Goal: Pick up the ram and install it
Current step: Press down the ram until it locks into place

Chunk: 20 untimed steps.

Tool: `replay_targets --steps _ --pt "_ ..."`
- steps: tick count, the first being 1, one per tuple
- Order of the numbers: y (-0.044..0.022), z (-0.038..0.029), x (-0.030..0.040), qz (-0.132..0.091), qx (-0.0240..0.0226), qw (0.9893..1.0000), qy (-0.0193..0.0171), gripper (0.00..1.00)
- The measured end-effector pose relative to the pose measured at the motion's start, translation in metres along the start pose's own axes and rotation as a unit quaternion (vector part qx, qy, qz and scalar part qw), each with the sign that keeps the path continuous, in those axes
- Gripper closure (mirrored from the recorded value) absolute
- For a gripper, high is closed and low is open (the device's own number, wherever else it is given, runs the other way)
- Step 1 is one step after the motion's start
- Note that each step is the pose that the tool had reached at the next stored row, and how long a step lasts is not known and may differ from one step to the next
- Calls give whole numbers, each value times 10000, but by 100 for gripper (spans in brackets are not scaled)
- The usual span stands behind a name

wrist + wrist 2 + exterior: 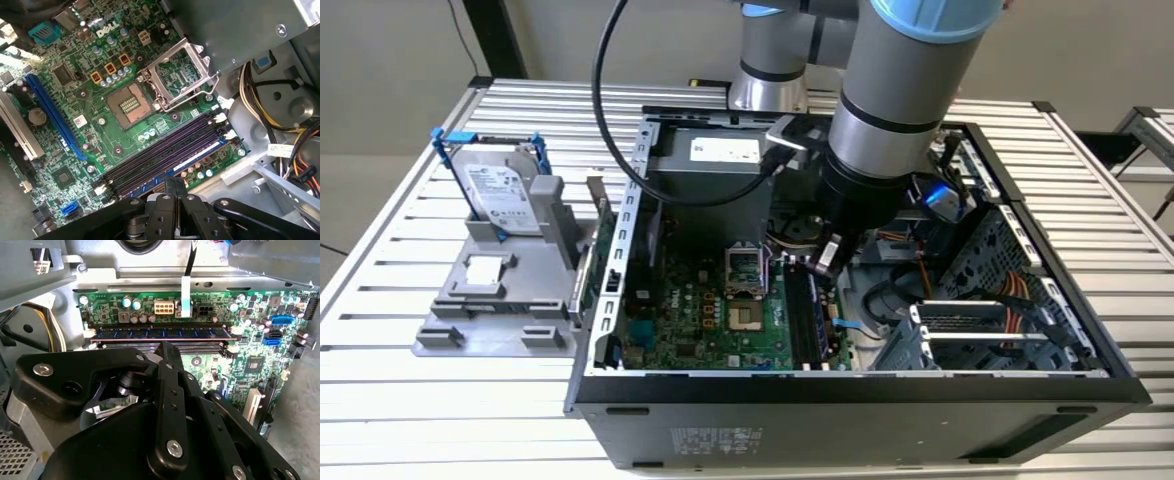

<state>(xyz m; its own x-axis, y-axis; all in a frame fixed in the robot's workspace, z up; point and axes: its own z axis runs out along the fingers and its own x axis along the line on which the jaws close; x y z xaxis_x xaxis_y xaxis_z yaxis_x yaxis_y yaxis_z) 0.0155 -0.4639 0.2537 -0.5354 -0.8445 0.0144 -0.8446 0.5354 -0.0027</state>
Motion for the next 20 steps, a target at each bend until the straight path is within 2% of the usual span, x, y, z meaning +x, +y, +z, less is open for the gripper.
replay_targets --steps 10,20 --pt "0 0 0 -311 4 9995 -1 100" --pt "0 0 0 -597 8 9982 -1 100"
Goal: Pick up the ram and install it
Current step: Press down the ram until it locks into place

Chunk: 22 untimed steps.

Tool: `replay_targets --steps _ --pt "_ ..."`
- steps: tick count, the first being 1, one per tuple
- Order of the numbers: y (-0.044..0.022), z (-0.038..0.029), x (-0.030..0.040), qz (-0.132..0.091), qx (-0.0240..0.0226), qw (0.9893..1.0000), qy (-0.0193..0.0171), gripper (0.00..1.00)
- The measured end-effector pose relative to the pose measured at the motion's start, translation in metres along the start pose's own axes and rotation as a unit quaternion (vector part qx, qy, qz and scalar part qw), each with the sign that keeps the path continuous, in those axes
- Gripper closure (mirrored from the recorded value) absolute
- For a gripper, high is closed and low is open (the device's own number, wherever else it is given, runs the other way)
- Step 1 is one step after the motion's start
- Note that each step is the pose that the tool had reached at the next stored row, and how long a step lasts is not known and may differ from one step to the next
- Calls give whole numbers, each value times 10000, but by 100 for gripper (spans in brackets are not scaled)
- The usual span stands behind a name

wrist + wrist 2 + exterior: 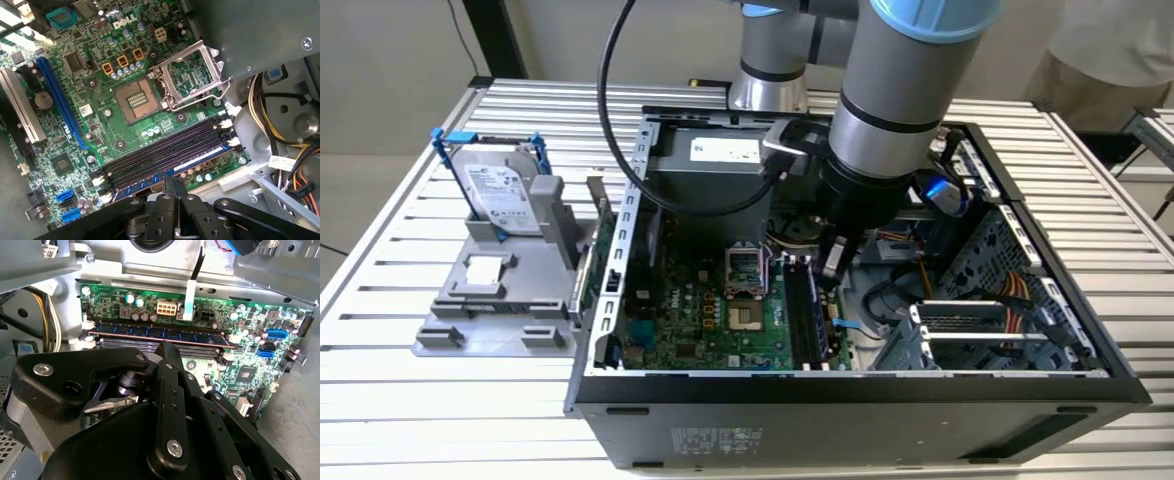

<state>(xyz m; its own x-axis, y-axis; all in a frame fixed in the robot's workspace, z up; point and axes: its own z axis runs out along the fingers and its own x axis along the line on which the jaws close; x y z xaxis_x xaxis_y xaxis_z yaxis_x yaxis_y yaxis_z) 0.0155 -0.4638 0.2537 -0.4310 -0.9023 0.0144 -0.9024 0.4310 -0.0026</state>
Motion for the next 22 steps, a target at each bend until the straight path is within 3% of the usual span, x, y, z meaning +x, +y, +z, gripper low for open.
replay_targets --steps 10,22 --pt "1 0 -1 -270 4 9996 -1 100" --pt "0 0 -1 -563 8 9984 -1 100"
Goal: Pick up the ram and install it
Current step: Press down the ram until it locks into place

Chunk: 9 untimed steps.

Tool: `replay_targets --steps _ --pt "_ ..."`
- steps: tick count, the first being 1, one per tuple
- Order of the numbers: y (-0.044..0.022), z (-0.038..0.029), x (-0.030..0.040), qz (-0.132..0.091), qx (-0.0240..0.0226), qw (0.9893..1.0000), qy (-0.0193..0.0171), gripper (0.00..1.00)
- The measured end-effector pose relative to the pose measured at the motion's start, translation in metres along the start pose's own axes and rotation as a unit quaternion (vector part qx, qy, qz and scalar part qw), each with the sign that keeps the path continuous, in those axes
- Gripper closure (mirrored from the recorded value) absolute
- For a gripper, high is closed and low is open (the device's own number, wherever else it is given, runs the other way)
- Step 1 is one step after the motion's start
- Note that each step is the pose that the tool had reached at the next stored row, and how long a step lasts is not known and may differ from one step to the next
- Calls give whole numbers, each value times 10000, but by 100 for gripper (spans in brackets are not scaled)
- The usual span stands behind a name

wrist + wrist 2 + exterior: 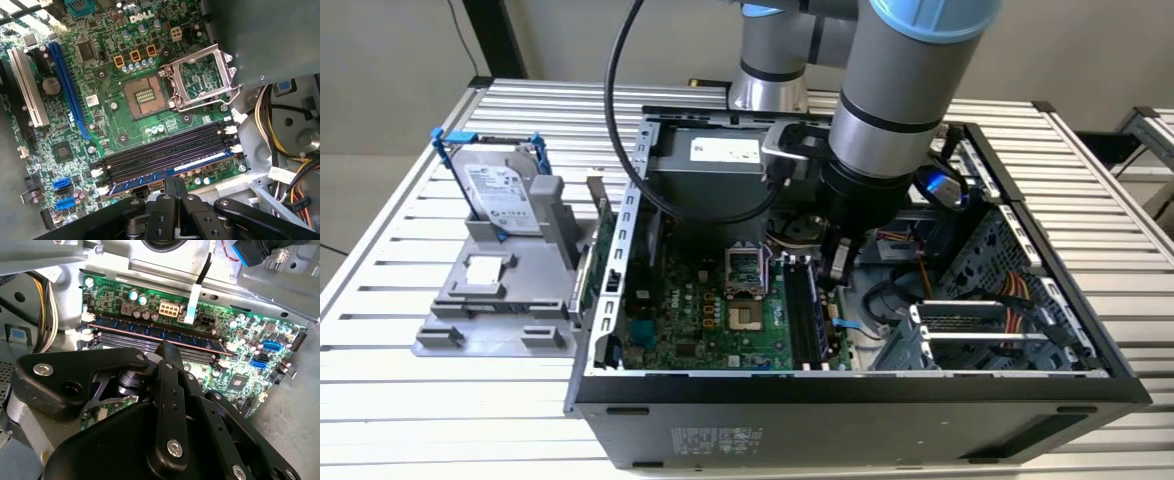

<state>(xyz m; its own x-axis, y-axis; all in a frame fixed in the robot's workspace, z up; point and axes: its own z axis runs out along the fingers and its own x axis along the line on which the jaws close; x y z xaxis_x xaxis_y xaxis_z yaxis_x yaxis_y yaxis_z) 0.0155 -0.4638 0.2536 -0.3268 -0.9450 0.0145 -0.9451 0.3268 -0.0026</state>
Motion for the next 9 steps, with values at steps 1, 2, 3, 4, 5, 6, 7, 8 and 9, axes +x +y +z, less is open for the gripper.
replay_targets --steps 1,2,3,4,5,6,7,8,9 --pt "0 0 0 -16 0 10000 0 100" --pt "0 0 0 -32 1 10000 0 100" --pt "0 0 0 -51 1 10000 0 100" --pt "0 0 0 -68 1 10000 0 100" --pt "0 0 0 -86 1 10000 -1 100" --pt "0 0 0 -101 2 9999 -1 100" --pt "0 0 0 -117 2 9999 -1 100" --pt "0 0 0 -132 2 9999 0 100" --pt "0 0 0 -150 2 9999 0 100"
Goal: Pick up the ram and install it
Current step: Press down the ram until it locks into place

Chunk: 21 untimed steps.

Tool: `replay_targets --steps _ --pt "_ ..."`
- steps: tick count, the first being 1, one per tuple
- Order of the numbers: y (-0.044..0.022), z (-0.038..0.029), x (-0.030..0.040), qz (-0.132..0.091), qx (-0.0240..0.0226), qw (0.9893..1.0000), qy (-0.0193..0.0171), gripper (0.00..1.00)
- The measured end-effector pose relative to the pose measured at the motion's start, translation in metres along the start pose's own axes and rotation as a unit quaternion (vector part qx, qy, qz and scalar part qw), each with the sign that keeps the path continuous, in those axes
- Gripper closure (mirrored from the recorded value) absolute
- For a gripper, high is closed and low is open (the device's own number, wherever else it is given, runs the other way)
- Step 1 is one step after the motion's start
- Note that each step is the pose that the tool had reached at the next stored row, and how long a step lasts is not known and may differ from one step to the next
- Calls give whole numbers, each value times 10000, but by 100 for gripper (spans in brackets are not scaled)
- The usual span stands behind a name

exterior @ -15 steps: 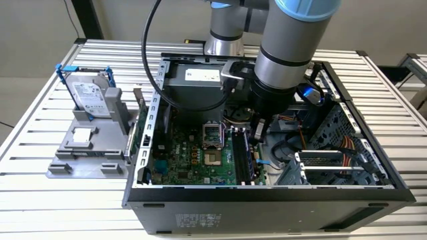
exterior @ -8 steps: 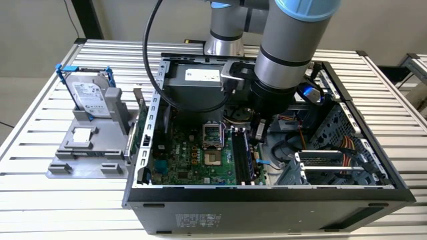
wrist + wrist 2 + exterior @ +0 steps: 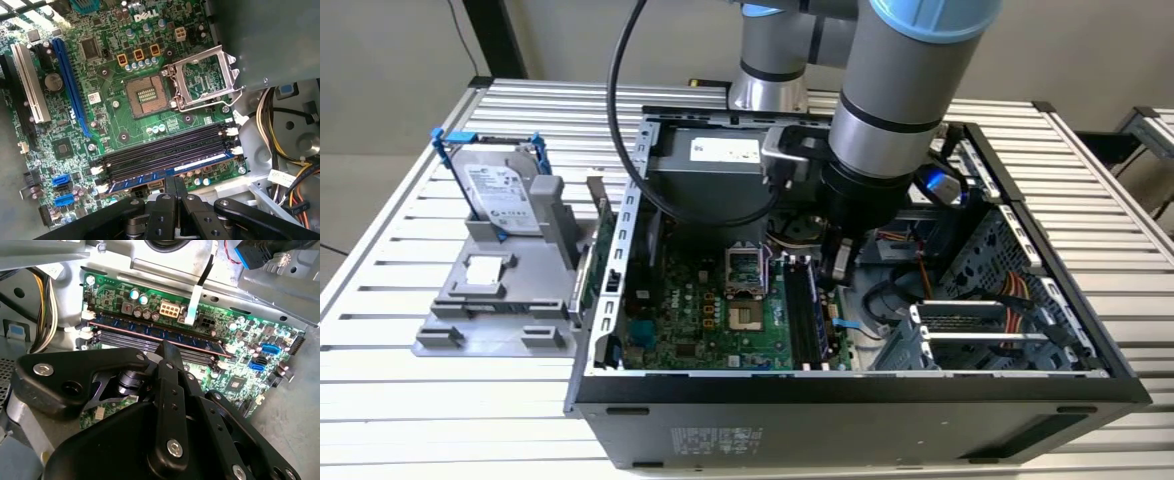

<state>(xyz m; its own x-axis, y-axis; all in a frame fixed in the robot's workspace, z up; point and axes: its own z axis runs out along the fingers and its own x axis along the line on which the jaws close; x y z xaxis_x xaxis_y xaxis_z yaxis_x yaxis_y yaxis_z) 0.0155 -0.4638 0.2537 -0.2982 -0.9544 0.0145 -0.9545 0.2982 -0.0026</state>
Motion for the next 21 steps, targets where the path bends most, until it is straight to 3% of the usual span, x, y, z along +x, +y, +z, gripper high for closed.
replay_targets --steps 12,21 --pt "0 0 0 -355 3 9994 -1 100" --pt "0 0 0 -480 5 9988 -1 100"
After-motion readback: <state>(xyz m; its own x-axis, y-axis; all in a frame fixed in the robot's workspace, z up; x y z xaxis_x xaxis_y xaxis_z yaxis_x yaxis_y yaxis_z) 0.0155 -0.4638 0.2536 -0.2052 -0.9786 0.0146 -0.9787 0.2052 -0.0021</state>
